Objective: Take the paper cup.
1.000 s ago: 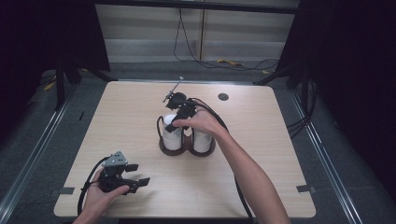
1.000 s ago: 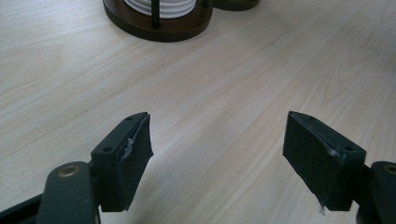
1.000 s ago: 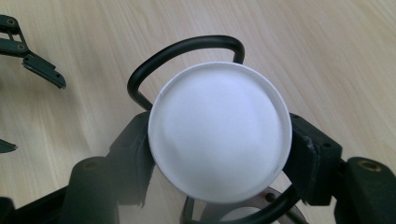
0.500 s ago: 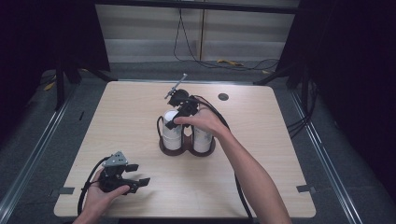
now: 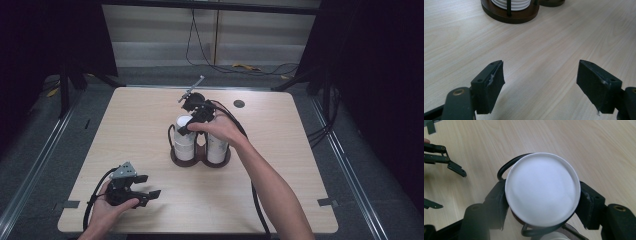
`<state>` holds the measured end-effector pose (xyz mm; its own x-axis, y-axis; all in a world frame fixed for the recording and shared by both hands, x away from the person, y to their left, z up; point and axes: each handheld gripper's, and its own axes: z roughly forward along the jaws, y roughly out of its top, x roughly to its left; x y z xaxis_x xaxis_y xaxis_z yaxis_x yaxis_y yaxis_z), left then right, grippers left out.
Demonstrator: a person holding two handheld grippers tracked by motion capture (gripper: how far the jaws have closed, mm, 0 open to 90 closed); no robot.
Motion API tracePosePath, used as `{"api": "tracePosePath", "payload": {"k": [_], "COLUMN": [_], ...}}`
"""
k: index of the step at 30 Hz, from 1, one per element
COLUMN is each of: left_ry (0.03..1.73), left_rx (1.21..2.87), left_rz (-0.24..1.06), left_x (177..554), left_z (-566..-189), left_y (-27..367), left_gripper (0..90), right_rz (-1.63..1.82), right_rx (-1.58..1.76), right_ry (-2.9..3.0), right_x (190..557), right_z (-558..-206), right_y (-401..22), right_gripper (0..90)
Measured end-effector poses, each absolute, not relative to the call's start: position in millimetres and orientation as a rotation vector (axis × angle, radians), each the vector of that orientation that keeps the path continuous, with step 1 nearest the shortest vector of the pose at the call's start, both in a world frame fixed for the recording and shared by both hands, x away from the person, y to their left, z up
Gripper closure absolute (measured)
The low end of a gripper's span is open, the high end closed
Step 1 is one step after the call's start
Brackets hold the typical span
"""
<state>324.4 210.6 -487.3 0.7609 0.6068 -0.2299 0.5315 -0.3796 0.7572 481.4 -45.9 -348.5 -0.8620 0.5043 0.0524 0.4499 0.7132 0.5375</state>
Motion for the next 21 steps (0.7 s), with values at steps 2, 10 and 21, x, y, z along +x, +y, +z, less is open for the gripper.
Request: {"api": "tracePosePath", "payload": {"k": [2, 10, 21], "left_ry": [0.854, 0.861, 0.865], "left_rx": [2.064, 2.062, 2.023], "left_rz": [0.107, 0.092, 0.168], "left_x": [325.2, 325.5, 324.8], "left_z": [-487.9, -488.6, -485.9], "left_y": [211.0, 209.6, 208.0], "left_gripper": [20.8, 17.4, 16.4], "right_rz": [0.862, 0.902, 0.932], "right_rx": [0.798, 0.807, 0.804], "right_ry": [2.807, 2.781, 2.76], "right_x": [481.6, 479.1, 477.2], "right_z": [-346.9, -339.5, -335.8], "right_y": [-47.7, -53.9, -55.9], "right_gripper": [35.3, 35.7, 35.8]}}
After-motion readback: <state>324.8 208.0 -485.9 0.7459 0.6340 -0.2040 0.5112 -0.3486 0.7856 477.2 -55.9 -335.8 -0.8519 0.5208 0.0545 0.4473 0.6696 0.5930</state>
